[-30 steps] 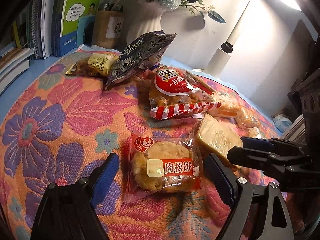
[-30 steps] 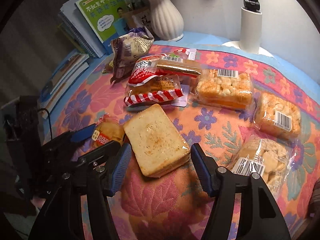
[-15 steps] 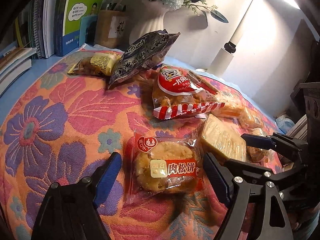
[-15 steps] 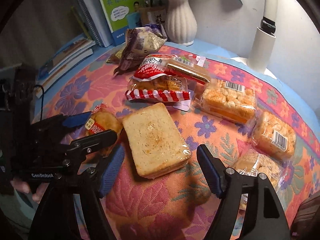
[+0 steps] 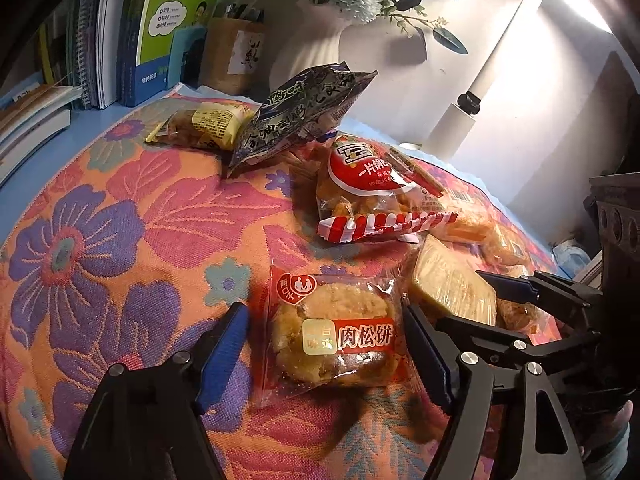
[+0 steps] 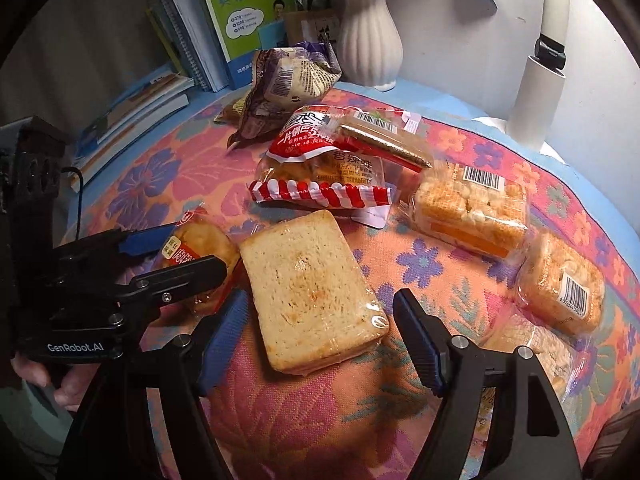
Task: Organize snacks
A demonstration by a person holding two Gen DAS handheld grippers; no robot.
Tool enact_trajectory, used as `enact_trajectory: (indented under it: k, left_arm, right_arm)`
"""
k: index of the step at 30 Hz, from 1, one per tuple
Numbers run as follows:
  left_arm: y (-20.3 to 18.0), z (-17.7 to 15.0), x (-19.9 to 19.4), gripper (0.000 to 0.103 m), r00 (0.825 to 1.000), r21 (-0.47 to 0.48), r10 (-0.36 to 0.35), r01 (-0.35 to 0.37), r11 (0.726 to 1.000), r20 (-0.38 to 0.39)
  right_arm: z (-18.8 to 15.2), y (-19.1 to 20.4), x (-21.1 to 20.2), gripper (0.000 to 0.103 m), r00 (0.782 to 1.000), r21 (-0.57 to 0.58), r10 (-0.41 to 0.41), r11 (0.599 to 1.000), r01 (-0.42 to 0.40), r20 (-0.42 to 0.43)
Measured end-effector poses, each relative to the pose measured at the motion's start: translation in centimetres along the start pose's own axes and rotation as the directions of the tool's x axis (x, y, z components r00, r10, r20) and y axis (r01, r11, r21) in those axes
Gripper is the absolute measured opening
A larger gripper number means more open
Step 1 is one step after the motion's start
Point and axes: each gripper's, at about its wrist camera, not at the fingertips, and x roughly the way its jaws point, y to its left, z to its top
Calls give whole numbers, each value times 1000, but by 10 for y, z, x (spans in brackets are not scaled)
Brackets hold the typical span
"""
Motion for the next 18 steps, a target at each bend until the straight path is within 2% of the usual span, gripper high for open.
enact_trajectory:
  k: [12, 18]
  left_arm:
    - [-3, -1, 0, 76, 1000, 13, 10, -10, 1000, 0]
    - [-3, -1, 0, 79, 1000, 14, -6, 6, 1000, -1]
  right_arm:
    - [-5, 0, 1, 74, 1000, -39, -8, 999, 8, -9]
    - [-8, 5, 4, 74, 997, -95, -75, 993, 73, -21]
